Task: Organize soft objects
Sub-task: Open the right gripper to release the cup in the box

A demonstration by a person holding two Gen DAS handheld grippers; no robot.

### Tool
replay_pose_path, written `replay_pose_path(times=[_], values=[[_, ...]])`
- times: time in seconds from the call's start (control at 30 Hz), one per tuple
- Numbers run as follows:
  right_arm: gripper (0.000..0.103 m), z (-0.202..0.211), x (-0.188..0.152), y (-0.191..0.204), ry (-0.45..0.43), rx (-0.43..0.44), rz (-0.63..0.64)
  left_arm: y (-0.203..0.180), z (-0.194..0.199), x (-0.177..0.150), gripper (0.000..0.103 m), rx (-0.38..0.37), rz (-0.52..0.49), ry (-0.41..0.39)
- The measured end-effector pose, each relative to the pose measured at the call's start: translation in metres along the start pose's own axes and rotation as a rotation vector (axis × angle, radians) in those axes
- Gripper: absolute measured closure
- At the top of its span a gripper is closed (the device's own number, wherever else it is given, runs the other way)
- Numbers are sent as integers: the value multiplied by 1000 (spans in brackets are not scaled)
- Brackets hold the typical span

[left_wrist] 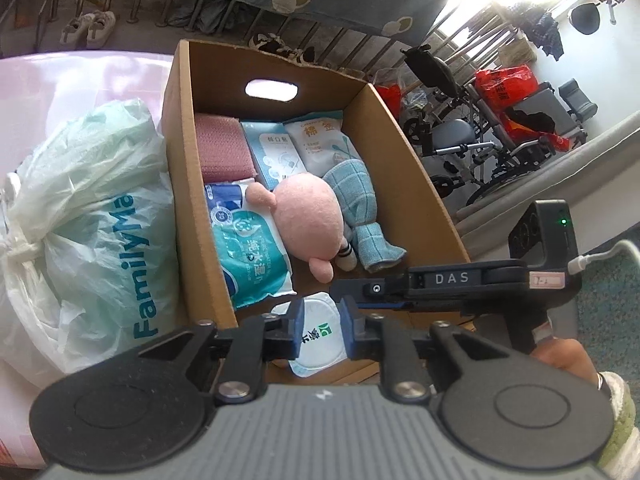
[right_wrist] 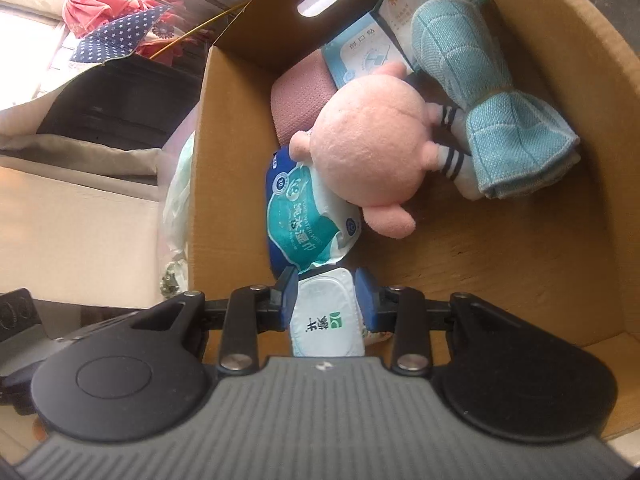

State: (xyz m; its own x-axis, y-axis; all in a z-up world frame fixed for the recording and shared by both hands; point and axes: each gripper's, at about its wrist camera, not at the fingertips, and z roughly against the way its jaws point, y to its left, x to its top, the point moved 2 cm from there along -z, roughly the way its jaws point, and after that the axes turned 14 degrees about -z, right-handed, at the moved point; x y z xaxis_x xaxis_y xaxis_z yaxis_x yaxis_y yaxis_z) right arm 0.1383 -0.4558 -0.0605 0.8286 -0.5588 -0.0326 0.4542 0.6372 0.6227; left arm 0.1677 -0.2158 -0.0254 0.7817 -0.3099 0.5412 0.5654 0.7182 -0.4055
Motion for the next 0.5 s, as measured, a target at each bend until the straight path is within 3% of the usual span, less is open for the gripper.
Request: replay_pose_path(times=[0.1, 0.27, 0.5], values=[[72, -9, -2, 2, -4, -37, 26, 6, 20, -2, 74, 40, -10, -49], [74, -33, -4, -2, 50, -50, 24, 26, 59, -14, 47, 139, -36, -125], [73, -44, -13, -1, 59, 13, -23, 76, 116, -58, 38, 387, -11, -216]])
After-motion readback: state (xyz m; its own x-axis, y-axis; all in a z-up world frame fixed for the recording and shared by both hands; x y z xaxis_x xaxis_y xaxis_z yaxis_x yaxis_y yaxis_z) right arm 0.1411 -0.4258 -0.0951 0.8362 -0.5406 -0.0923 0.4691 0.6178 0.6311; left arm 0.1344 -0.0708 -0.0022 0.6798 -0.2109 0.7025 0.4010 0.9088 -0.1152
